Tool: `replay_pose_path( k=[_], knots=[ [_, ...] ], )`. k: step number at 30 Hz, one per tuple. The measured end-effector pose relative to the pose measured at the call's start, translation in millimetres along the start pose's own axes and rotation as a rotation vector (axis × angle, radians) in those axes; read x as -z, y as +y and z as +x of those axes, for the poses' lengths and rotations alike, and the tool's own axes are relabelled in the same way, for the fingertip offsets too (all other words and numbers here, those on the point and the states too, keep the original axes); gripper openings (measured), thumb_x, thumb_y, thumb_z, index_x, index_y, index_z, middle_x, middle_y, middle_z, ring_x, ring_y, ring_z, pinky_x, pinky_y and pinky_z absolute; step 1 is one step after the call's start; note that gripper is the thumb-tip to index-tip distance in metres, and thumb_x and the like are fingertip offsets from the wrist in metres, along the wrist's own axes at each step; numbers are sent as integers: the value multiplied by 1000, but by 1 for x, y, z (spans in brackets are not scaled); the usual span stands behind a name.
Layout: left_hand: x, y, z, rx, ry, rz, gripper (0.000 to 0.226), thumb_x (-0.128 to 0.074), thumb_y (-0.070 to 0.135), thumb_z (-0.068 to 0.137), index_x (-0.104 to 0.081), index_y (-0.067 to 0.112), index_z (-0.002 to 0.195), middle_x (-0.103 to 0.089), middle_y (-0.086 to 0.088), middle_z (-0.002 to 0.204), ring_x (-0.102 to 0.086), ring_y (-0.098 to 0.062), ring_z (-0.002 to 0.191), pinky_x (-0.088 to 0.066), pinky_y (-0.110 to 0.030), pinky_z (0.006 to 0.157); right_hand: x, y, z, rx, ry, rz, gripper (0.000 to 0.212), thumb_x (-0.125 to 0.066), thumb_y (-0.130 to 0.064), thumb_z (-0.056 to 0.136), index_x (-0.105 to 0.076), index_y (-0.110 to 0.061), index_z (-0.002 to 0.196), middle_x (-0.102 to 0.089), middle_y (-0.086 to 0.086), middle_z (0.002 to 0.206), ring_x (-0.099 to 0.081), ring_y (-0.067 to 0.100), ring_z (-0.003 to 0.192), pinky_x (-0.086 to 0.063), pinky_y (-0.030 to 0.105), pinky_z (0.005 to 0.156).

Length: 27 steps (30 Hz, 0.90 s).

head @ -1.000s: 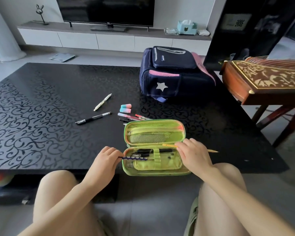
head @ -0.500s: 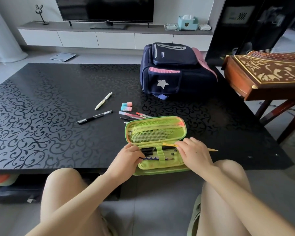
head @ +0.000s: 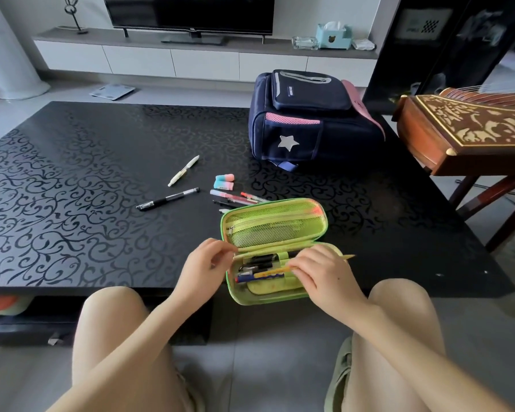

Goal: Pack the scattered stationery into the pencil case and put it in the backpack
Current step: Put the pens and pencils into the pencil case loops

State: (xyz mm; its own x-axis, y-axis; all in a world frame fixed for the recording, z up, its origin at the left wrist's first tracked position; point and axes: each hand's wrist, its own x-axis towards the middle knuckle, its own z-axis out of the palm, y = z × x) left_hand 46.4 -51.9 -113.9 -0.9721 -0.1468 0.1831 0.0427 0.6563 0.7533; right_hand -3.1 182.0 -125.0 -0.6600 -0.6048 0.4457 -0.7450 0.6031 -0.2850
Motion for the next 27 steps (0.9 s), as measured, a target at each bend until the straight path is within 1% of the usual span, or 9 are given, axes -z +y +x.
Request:
replay_pose_path(
  k=[3,5,7,10,14,17,20,24,27],
  knots=[
    [2,14,-5,-90,-161,25,15,-55,22,91,-69,15,91,-60,9,82,-53,-3,74,-39,-6,64,-14,-21,11,27,-18,79,19,-55,-20,87,-71,-10,88,-65,-1,76,-56,20,71,-46,30,63],
    [-1,22,-11,-177,-219,68,17,-54,23,92,-69,16,90,-54,15,74,-50,-2,69,-36,-6,63,-20,-32,17,14,-65,159,23,-51,-24,90,-69,-9,93,-66,1,79,-57,21,74,-48,32,64],
    [1,17,-15,-228,-213,119,20,-51,22,90,-69,13,88,-49,16,71,-50,-7,70,-35,-8,64,-17,-36,17,-7,-101,198,26,-51,-27,89,-69,-10,97,-69,0,85,-60,19,80,-50,30,70],
    [16,-4,-18,-172,-151,154,15,-56,19,90,-68,11,87,-57,10,77,-53,-12,76,-36,-8,68,-2,-16,8,-111,-50,126,29,-49,-29,85,-70,-12,97,-71,-3,88,-65,17,84,-49,27,76],
    [26,-31,-28,-80,-120,157,7,-61,11,87,-67,15,85,-59,9,79,-51,-4,79,-39,-9,69,13,29,-12,-322,32,-31,17,-57,-8,86,-70,-8,97,-71,2,89,-65,25,82,-51,33,71],
    [22,-37,-32,-101,-144,170,8,-62,9,86,-67,15,84,-55,15,77,-48,-1,82,-38,-9,71,13,35,-15,-340,22,-73,14,-62,-2,84,-70,-8,94,-71,1,86,-63,24,78,-46,29,68],
    [19,-36,-33,-152,-157,207,8,-61,16,86,-68,16,83,-50,23,74,-43,1,77,-35,-7,71,9,33,-16,-302,-25,-110,13,-65,-1,80,-71,-9,89,-71,-1,84,-62,26,74,-49,32,64],
    [7,-25,-32,-236,-118,288,26,-49,37,84,-70,22,80,-61,12,69,-46,-11,66,-38,-17,63,3,32,-17,-340,-78,-146,14,-67,-3,79,-71,-9,90,-71,1,88,-61,28,75,-49,35,63],
    [-9,-11,-25,-283,-106,342,27,-48,36,84,-71,23,76,-63,11,67,-50,-17,62,-45,-28,58,2,32,-16,-438,-92,-195,17,-62,-8,83,-70,-9,99,-69,5,94,-60,29,81,-49,37,66]
  ],
)
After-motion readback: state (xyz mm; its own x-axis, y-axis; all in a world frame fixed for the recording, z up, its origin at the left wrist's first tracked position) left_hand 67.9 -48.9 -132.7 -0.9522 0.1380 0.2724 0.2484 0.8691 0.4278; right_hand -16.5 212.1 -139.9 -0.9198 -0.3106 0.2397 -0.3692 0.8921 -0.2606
